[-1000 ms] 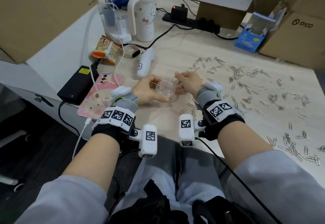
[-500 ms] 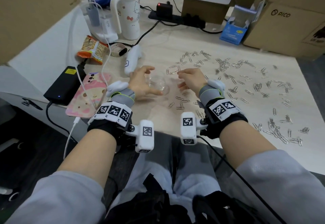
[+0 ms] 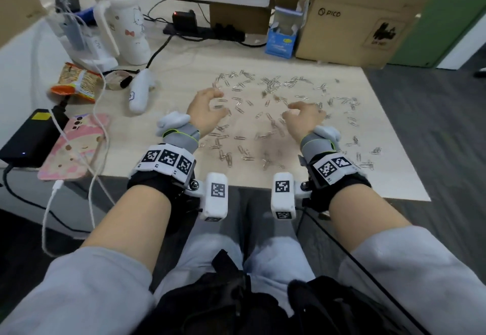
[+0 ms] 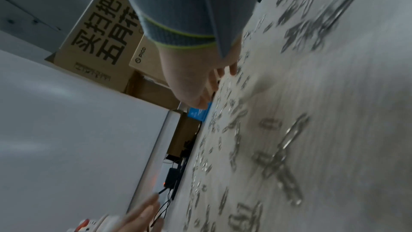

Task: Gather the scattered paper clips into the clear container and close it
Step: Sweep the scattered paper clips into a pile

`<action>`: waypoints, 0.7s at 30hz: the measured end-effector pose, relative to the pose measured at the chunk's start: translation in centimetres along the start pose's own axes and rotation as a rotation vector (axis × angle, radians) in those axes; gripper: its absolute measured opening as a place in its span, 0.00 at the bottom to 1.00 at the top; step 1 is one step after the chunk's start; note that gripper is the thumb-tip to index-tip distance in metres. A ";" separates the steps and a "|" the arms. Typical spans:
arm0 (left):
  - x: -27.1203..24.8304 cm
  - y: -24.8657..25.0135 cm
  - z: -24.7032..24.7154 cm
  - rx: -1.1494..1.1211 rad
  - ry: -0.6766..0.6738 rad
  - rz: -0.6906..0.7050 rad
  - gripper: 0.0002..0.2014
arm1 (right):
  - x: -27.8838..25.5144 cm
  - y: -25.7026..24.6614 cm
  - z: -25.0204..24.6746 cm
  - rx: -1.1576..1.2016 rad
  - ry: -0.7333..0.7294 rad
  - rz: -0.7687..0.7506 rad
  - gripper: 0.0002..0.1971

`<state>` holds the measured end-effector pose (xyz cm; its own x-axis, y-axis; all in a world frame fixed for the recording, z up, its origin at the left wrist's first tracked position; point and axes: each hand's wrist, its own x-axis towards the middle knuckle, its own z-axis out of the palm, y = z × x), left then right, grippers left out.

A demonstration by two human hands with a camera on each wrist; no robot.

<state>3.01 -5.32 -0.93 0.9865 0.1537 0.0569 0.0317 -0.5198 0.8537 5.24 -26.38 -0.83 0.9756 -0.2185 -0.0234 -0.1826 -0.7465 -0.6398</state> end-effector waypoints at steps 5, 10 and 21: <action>-1.2 -0.2 3.1 0.361 -0.181 -0.217 0.33 | -0.8 5.1 -2.0 -0.199 0.128 0.120 0.26; -2.1 -0.8 5.5 0.622 -0.283 -0.310 0.40 | -1.2 9.6 -3.7 -0.277 0.165 0.247 0.29; -0.7 0.1 8.7 0.762 -0.390 -0.243 0.42 | 0.0 11.7 -3.1 -0.283 -0.009 0.203 0.34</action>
<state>3.74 -12.78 -5.41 0.9185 0.1077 -0.3804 0.2085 -0.9494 0.2347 2.73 -37.06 -5.89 0.9168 -0.3756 -0.1357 -0.3981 -0.8336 -0.3828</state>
